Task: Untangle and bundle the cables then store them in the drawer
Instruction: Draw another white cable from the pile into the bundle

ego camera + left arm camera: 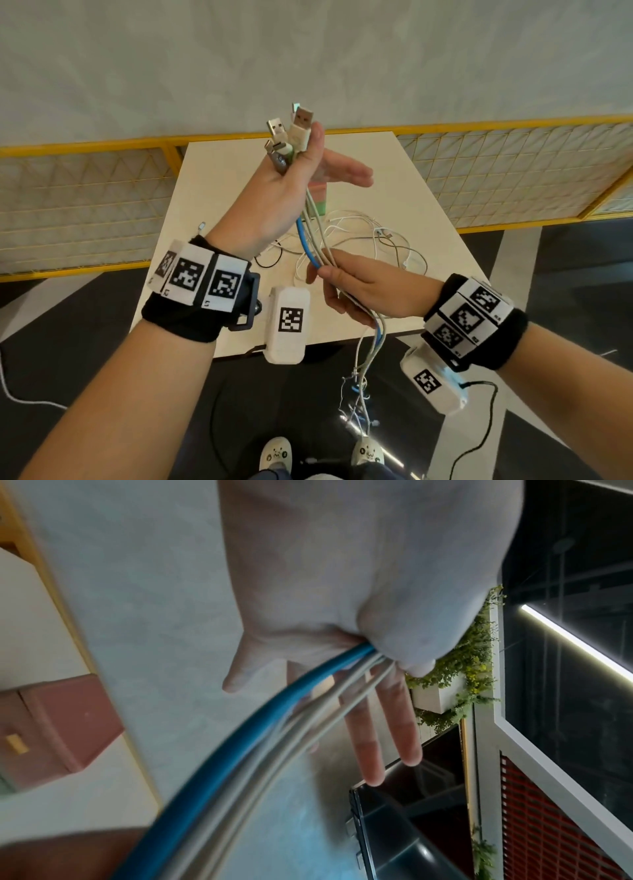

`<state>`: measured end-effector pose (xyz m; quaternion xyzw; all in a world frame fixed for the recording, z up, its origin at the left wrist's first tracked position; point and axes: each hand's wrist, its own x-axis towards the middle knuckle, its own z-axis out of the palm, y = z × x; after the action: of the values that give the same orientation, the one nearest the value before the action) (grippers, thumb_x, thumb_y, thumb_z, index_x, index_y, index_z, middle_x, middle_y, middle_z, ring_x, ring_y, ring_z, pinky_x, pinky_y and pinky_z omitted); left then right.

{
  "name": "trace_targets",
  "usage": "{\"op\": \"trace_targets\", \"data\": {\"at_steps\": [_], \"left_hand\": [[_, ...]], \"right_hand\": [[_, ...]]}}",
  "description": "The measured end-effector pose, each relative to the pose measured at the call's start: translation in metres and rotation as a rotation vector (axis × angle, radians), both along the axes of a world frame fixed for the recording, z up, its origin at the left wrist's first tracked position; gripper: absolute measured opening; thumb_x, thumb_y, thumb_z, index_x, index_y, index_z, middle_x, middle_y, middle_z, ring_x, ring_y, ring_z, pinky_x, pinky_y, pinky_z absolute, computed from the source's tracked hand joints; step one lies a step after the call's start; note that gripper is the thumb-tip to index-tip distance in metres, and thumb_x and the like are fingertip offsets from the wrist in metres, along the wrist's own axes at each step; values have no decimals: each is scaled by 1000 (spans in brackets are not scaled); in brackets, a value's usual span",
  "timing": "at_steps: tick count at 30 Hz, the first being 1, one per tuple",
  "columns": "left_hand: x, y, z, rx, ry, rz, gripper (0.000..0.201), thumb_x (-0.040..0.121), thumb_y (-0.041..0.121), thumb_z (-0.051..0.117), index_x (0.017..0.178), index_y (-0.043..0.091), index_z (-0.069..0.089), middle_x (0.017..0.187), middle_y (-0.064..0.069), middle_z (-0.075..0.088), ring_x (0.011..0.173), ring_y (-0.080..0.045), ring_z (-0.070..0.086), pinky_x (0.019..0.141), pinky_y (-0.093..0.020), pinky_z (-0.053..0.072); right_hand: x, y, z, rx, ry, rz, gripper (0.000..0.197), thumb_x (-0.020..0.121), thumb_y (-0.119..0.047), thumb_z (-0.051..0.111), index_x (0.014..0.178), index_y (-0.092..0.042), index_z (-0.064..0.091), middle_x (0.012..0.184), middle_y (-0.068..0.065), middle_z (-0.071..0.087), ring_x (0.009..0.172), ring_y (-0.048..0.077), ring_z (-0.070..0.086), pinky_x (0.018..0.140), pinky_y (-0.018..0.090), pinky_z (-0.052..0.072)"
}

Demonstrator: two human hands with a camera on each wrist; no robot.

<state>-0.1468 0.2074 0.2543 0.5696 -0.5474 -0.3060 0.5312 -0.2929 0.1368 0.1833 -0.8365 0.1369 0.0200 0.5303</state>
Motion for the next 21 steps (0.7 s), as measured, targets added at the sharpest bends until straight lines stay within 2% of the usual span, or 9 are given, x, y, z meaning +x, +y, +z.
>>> {"op": "trace_targets", "data": {"at_steps": [3,5,9,12,14,16,17,19,21], "left_hand": [[1,-2,-5,15,3,-14,62,107,36,17,99,13,74,102,-1,76,106,-5,68,109,-39,40],[-1,-2,-10,53,-45,-49,58,107,35,20,102,13,74,105,1,76,107,-2,66,110,-30,39],[-5,-3,-19,153,-105,-55,51,105,38,27,106,20,75,109,9,74,103,14,60,84,1,38],[-6,0,-19,188,-104,-42,51,105,39,28,108,20,75,90,24,72,86,19,62,70,2,41],[-6,5,-17,203,-132,-46,53,105,41,25,108,23,75,77,32,68,72,10,65,59,-7,47],[-3,7,-14,168,-153,-34,55,105,43,21,105,28,75,85,32,70,75,-3,68,63,-25,54],[-1,6,-13,133,-127,-27,57,105,42,20,105,26,75,94,26,72,87,-5,69,75,-27,55],[6,2,-11,66,-69,-2,60,107,35,17,106,18,75,107,12,74,106,4,64,89,-6,43],[11,0,-11,60,-66,6,59,107,34,18,105,16,75,109,8,74,109,9,60,90,-1,38]], "right_hand": [[3,-3,2,-63,-71,-11,29,101,-27,38,123,-8,41,94,10,62,83,15,61,80,27,51],[5,-8,8,-59,-129,-27,33,99,-23,43,129,-8,41,109,4,61,101,4,58,93,19,45],[13,-10,16,-27,-275,-42,22,100,-11,39,115,4,47,100,-2,57,93,0,58,84,19,48],[17,-7,17,71,-247,-42,25,102,-11,32,117,6,43,102,13,62,98,22,65,83,34,57],[18,-4,18,75,-219,-30,24,103,-14,28,111,3,44,92,16,64,88,28,66,73,36,58],[19,-1,12,42,-200,15,25,104,-17,26,104,-1,45,84,19,63,78,24,63,70,36,53],[19,1,7,18,-178,46,25,104,-18,26,103,-3,46,84,20,63,76,19,60,72,31,51],[17,4,-5,-55,-105,104,24,103,-17,28,103,-4,48,89,18,63,81,10,57,78,21,45],[16,6,-12,-108,-55,121,25,103,-18,30,111,-3,49,95,13,65,88,9,58,84,19,45]]}}
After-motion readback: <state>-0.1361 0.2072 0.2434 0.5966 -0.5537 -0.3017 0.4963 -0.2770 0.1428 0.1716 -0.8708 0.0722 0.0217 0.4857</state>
